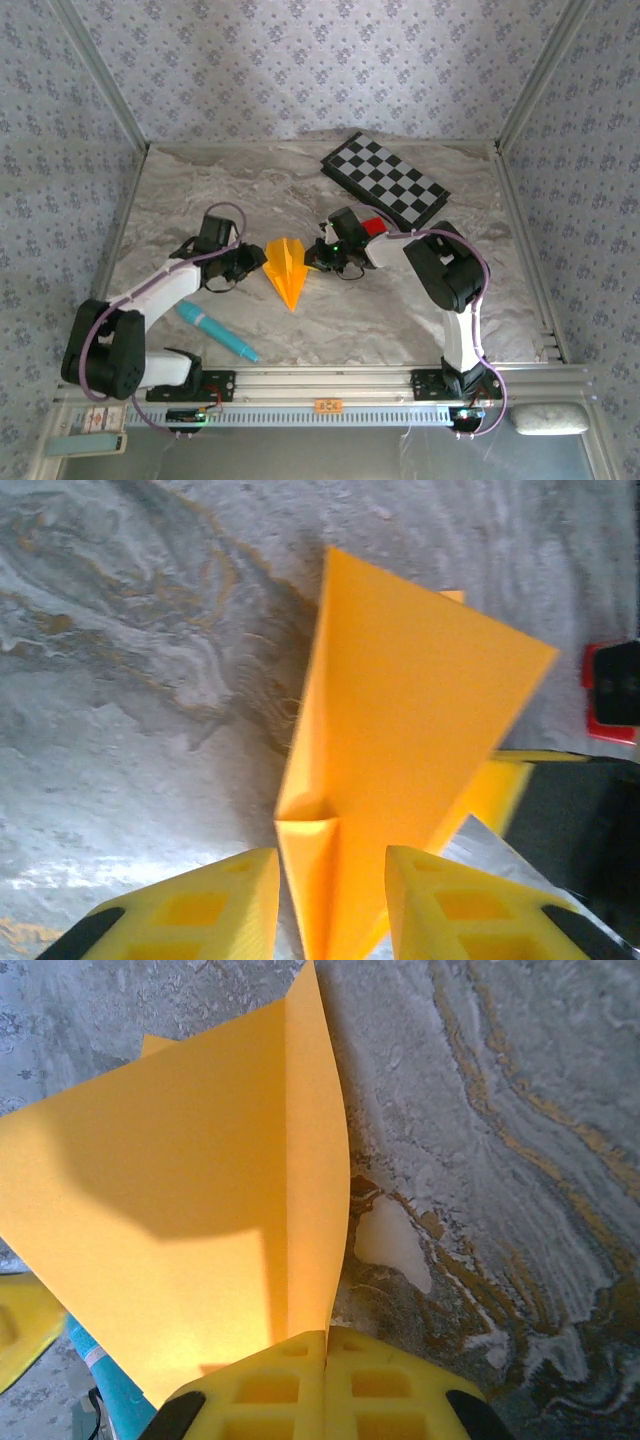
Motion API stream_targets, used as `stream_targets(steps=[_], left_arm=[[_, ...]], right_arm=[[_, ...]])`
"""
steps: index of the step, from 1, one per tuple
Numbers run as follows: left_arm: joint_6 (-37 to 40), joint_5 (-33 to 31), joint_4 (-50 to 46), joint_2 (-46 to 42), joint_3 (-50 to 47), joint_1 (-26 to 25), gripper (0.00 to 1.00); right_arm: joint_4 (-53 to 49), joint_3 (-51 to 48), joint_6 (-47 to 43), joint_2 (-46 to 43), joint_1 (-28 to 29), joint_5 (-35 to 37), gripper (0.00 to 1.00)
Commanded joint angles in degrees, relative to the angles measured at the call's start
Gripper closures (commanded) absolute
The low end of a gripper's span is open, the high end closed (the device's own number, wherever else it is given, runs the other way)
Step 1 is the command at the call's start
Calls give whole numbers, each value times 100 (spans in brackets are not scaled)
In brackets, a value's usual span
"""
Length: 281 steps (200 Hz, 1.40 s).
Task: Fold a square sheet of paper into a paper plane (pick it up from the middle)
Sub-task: Turn over a paper plane at the center of the table, then move the paper plane to the top-center of the table.
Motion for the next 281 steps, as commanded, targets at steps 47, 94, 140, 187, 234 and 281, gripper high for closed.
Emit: stream_targets(steps=[47,94,140,187,234,281], left_arm=[[-361,412,238,396,88,-548,63],[-346,623,407,803,162,-576,57],[-350,923,664,825,142,-636,60],[-82,767,242,1007,353,-832,56],[90,365,-180,1189,655,-1062,53],[236,7,-546,1454,885,-1261,53]], right_arm=[[-30,113,58,-20,37,-26,94],[-40,110,72,-7,36,-23,94],[-33,123,91,23,40,-33,94],[-19,132,108,28,36,-38,94],[9,123,142,20,54,-59,94],[16,165,180,-124,49,-151,94]])
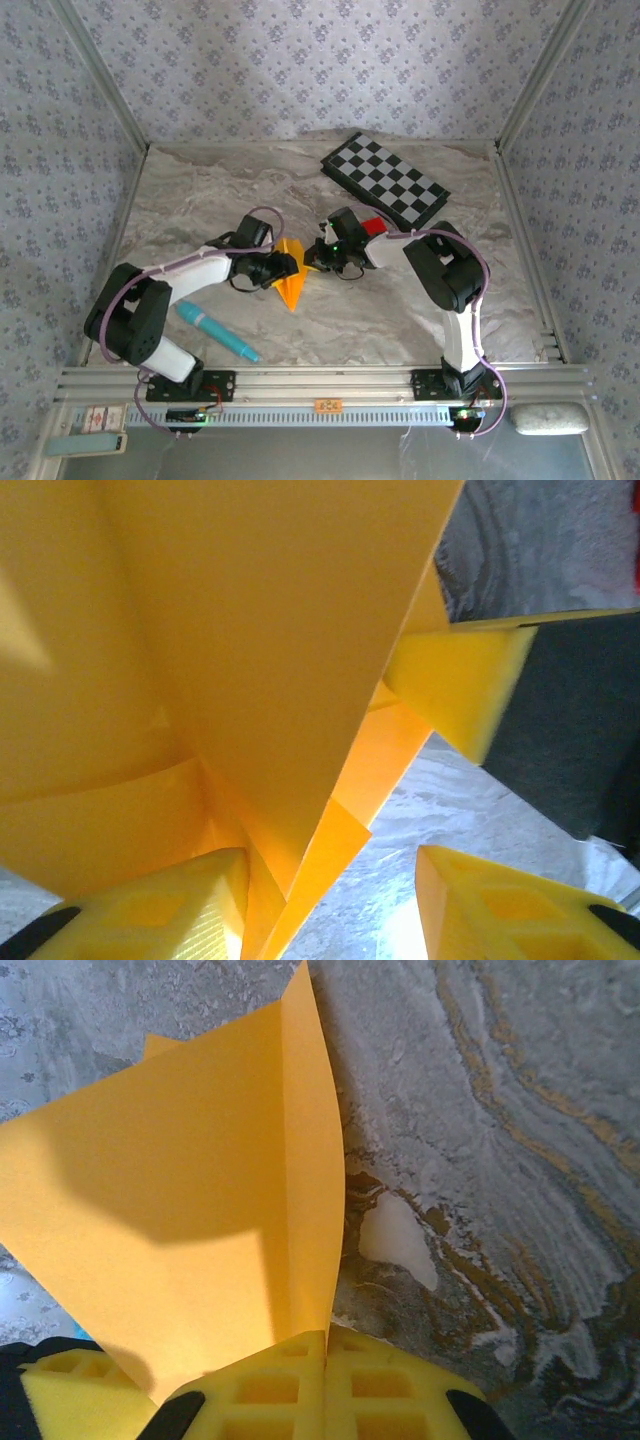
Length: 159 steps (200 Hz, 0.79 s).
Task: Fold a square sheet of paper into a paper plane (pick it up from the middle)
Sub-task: Move the paper plane to the top-center of the table.
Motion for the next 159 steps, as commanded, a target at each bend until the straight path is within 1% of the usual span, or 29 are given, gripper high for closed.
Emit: stream_targets(steps=[1,17,51,85,135,159], left_arm=[[191,-263,-381,139,206,-96,54],[224,-271,-388,207,253,-156,53],[327,-345,-451,296,364,-257,46],[401,-550,-671,407,501,-324,46],[374,-829,-862,465,581,-364,56],[367,-875,-903,514,606,-375,62]], right_arm=[[10,144,76,-129,32,-132,94],[-17,165,85,-182,43,-168,94],[-94,219,63,-251,84,-182,94],[-141,264,60,-254,115,-187,94],[-195,261,45,-289,137,-179,94],[-221,272,28,-299,143,-167,93]])
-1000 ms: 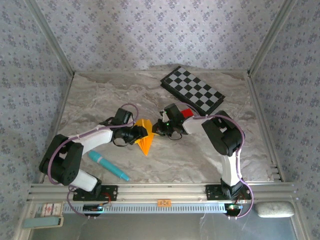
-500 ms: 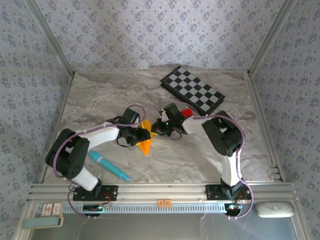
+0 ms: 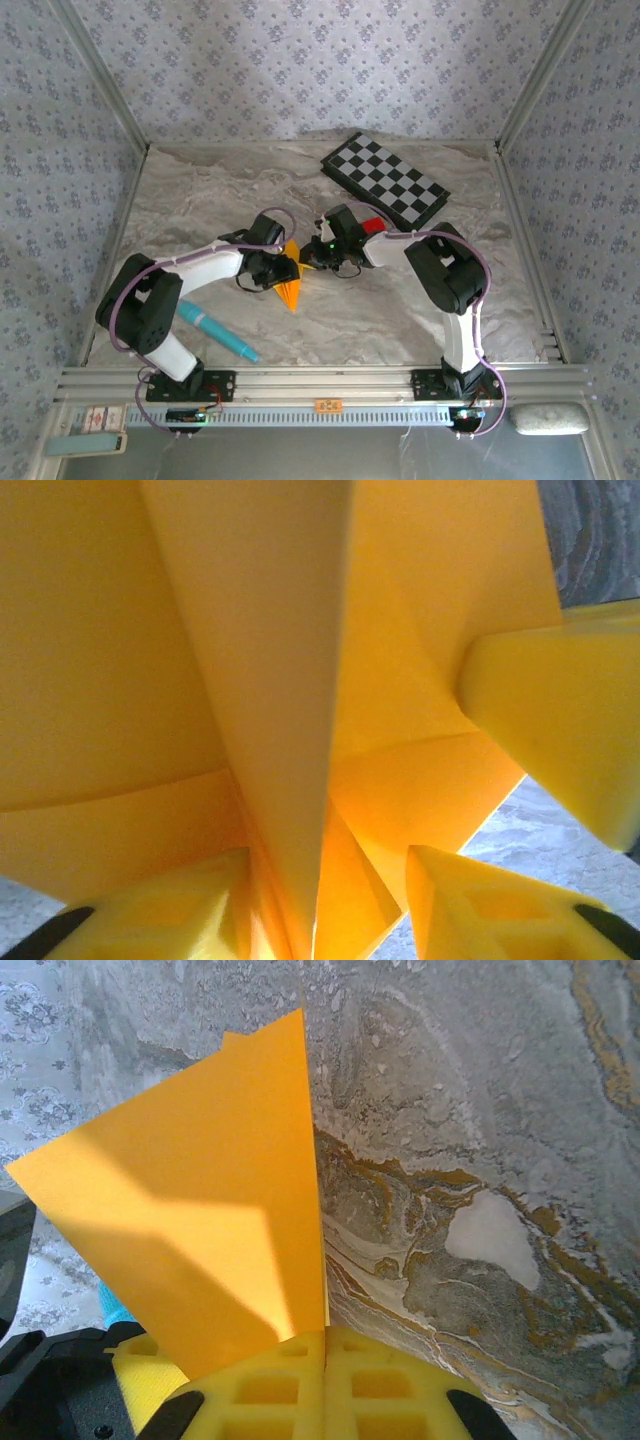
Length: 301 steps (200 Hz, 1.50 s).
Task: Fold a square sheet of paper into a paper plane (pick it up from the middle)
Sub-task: Move the paper plane to the top-center of the table.
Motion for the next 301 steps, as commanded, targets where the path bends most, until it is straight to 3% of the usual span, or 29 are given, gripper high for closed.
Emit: stream_targets(steps=[1,88,128,154,190,230,241,301], left_arm=[[40,-165,-229,116,148,-46,62],[-69,-429,-325,81,206,-64,89],[107,-796,-614,-67,395,-59,99],[584,-1153,-1016,77,831,-67,100],[1344,-1881,-1536,762,2003,-53,100],[1836,-2146,-1972,1828,3469,16,100],[1879,-2203,-2138,2104,3801,35,100],[1792,-2244,-2407,3188,4990,202,100]], right_arm=[[-184,139,8,-218,44,-77,93],[-202,84,-105,-346,70,104,88],[-516,-178,-401,-996,-59,763,69],[-1086,-451,-731,-1754,-195,1912,53],[-1583,-957,-1210,-2845,-467,3412,32],[-1704,-1466,-1398,-3651,-895,3964,4],[-1715,-1580,-1398,-3774,-1008,3961,0],[-1630,-2050,-1519,-4255,-1502,3731,0]])
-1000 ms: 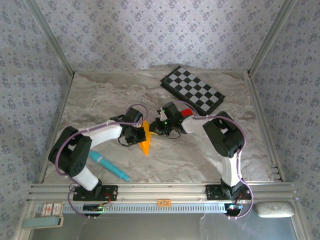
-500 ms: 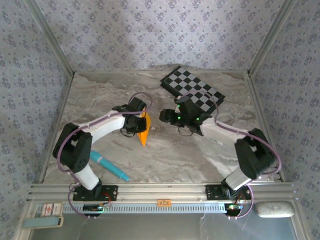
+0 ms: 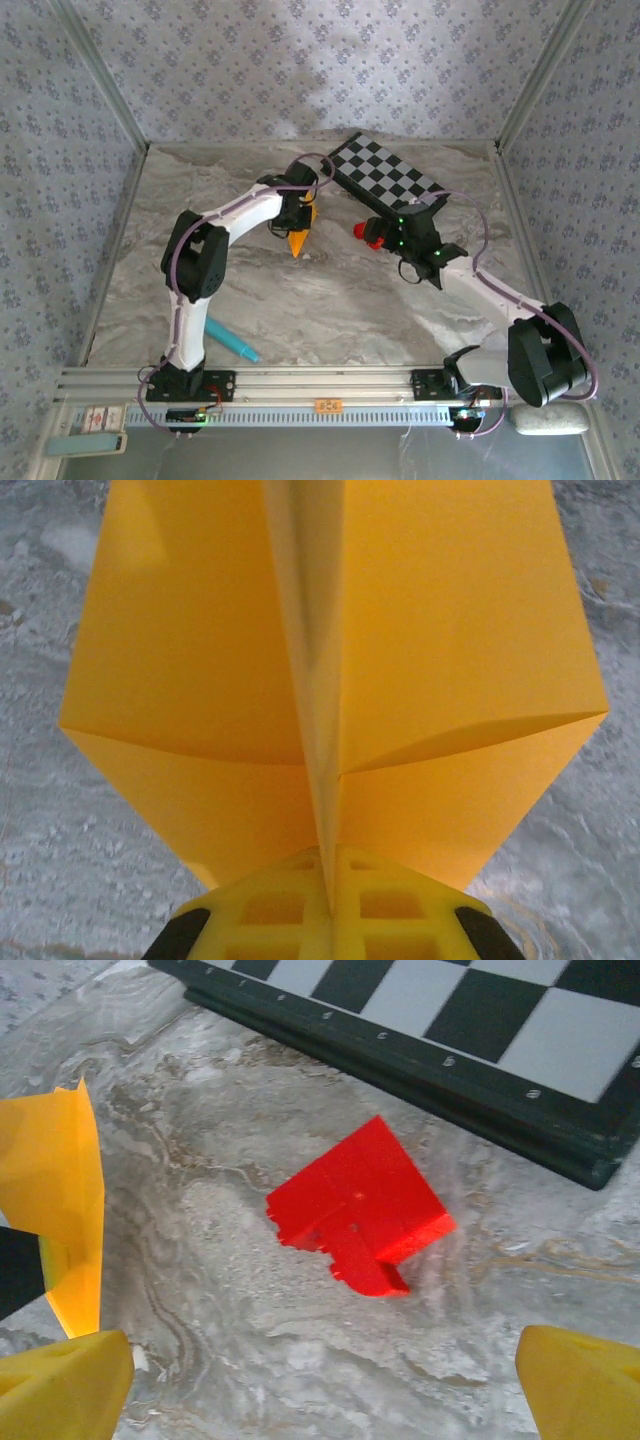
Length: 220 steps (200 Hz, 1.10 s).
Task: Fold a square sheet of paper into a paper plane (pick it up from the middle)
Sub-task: Move the paper plane to the top-center of the table.
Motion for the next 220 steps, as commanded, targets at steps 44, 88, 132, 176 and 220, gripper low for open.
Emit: stream_targets(steps=[44,88,132,176,220], left_arm=[[-171,-62,-838,875,1145,247,99],[-134,-30,-1033,1149,1451,257,91],[-100,34,-1071,1227,1473,259,86],[-97,47,-1028,1288,1481,256,86],[-88,-47,-1001,1429,1473,259,78]], right_arm=[[-107,-265,-163,-443,-231,-125,0],[-29,-370,-163,-538,-351,-343,0],[-3,-373,-147,-537,-373,-406,0],[10,-366,-128,-521,-384,-432,0],[26,-343,-119,-434,-384,-475,0]])
